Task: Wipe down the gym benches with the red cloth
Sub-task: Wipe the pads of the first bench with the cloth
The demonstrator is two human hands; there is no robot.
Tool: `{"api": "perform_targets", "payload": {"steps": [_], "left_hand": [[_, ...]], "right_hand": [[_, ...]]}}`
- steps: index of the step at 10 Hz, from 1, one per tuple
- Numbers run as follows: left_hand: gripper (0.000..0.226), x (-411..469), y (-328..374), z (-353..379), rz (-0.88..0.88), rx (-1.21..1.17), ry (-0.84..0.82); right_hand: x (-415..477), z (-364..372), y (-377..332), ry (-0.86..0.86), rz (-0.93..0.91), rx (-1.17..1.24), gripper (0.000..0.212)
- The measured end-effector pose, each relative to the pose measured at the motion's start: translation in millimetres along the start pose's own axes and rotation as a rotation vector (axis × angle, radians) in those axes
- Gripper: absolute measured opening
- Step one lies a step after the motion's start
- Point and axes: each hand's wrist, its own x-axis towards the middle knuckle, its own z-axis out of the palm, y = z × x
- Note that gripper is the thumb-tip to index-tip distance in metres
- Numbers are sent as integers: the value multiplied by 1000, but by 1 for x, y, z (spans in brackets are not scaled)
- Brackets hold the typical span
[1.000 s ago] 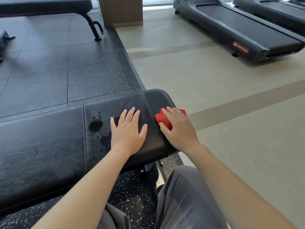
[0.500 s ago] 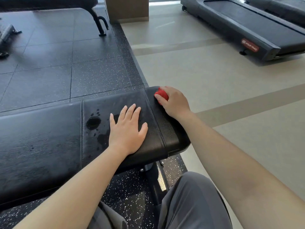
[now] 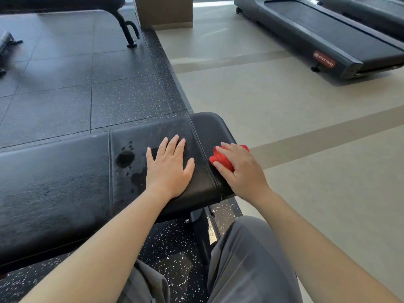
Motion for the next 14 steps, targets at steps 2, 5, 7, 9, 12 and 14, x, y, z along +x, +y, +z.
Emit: {"api": "perform_targets", "payload": {"steps": [2,5,7,9,12,14], "left_hand": [[59,0,-1,0,5,-3,3],[59,1,-1,-1,9,-16,6],[60,3,-11,-10,72,-16,-83],[61,-10,-21,-7,52,0,20],[63,-11,-23,-6,62,1,18],[62,-9,-25,-5,61,-15,48]], "right_hand": [[-7,3,-11,23,27,6,46],[6,11,-14,44,10,-13,45],[-12,14,-19,60,-26,-16,46],[17,15,-21,-3,-20,-10,44],[6,17,-27,-25,-66,-5,45],[38,25,-28,-48,-63,-6,43]]}}
